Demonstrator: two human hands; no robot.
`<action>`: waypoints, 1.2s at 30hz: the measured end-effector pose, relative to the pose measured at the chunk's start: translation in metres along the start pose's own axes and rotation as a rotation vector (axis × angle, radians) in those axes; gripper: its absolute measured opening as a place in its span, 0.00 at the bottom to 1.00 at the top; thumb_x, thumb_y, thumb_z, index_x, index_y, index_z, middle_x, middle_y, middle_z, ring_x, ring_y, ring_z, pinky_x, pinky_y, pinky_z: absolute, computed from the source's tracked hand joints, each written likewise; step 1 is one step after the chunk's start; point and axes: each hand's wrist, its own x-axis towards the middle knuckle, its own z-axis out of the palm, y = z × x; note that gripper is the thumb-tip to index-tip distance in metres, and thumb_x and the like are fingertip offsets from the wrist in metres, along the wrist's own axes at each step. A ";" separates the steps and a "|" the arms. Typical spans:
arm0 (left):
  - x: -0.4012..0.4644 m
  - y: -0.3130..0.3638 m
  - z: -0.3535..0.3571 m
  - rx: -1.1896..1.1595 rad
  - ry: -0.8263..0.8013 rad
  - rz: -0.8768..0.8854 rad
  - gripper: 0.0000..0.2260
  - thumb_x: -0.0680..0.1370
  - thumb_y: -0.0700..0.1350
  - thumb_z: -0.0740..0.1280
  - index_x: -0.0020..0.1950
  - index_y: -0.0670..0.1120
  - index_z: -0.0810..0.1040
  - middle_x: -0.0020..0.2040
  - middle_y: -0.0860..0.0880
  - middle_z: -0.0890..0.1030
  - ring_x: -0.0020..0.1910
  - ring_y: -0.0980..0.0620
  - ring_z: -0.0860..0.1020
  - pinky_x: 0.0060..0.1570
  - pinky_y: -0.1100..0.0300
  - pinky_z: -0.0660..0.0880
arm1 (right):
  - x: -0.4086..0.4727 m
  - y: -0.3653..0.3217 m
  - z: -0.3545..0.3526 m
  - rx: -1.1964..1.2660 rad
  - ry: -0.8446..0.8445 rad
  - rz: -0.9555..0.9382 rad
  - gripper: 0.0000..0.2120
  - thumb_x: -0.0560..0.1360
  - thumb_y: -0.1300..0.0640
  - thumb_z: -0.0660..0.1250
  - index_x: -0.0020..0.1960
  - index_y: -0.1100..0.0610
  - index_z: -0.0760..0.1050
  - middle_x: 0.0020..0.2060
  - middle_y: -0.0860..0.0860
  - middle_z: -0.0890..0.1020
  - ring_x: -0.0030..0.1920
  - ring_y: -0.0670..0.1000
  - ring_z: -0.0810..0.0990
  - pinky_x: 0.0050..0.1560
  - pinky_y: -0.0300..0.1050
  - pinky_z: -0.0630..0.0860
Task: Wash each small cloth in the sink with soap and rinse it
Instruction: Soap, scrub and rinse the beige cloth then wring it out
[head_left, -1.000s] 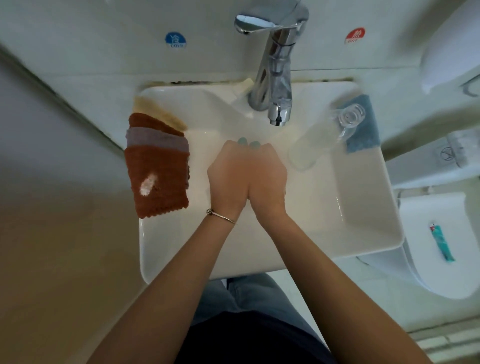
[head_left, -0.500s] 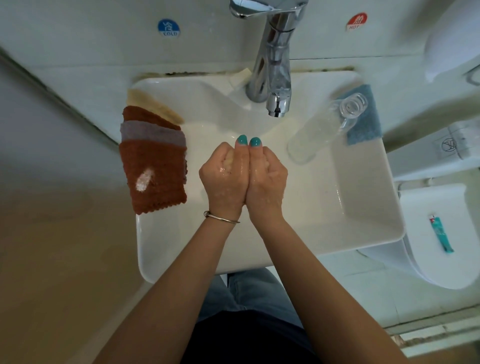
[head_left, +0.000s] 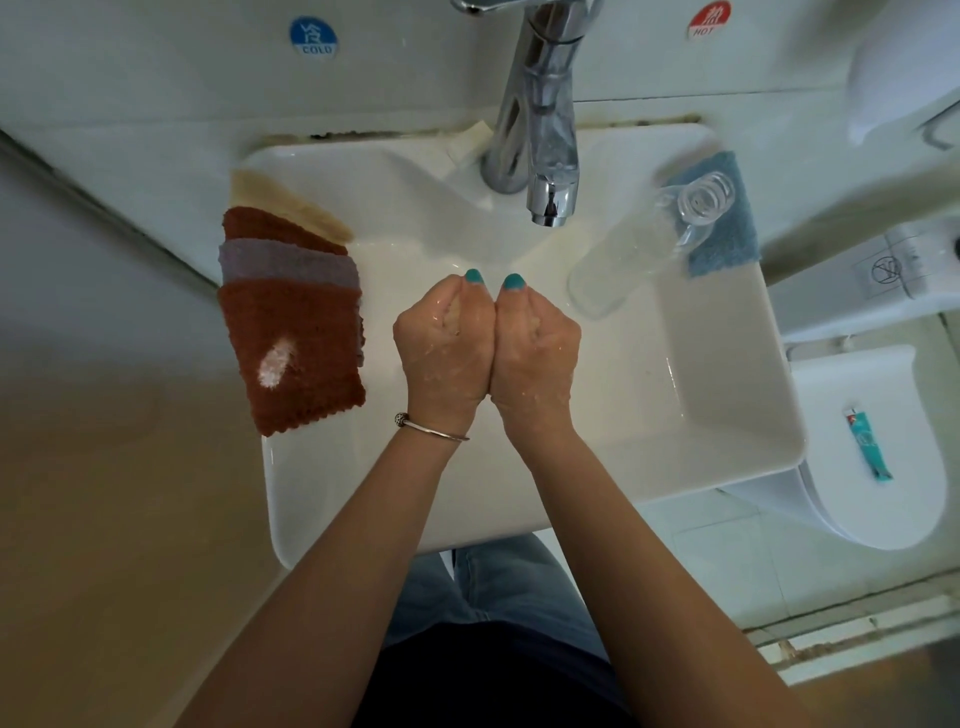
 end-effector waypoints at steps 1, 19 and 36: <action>0.002 -0.001 0.000 0.003 -0.008 -0.008 0.19 0.75 0.40 0.62 0.28 0.56 0.62 0.20 0.58 0.67 0.22 0.57 0.66 0.27 0.71 0.59 | 0.001 0.001 0.000 0.002 0.004 0.005 0.12 0.73 0.52 0.58 0.32 0.49 0.70 0.30 0.51 0.75 0.35 0.58 0.75 0.42 0.61 0.76; -0.003 0.010 0.006 -0.057 -0.394 -0.387 0.11 0.83 0.51 0.59 0.41 0.51 0.71 0.34 0.60 0.77 0.34 0.65 0.76 0.33 0.68 0.75 | 0.012 0.010 -0.032 0.035 0.038 0.117 0.13 0.80 0.49 0.63 0.40 0.54 0.68 0.33 0.45 0.74 0.32 0.40 0.73 0.32 0.36 0.72; -0.032 0.167 0.051 -0.294 0.092 -0.126 0.10 0.81 0.51 0.63 0.45 0.45 0.73 0.42 0.50 0.78 0.40 0.60 0.77 0.40 0.65 0.75 | 0.036 -0.103 -0.149 0.224 -0.404 -0.163 0.22 0.72 0.52 0.75 0.59 0.55 0.69 0.51 0.51 0.81 0.48 0.46 0.82 0.49 0.40 0.80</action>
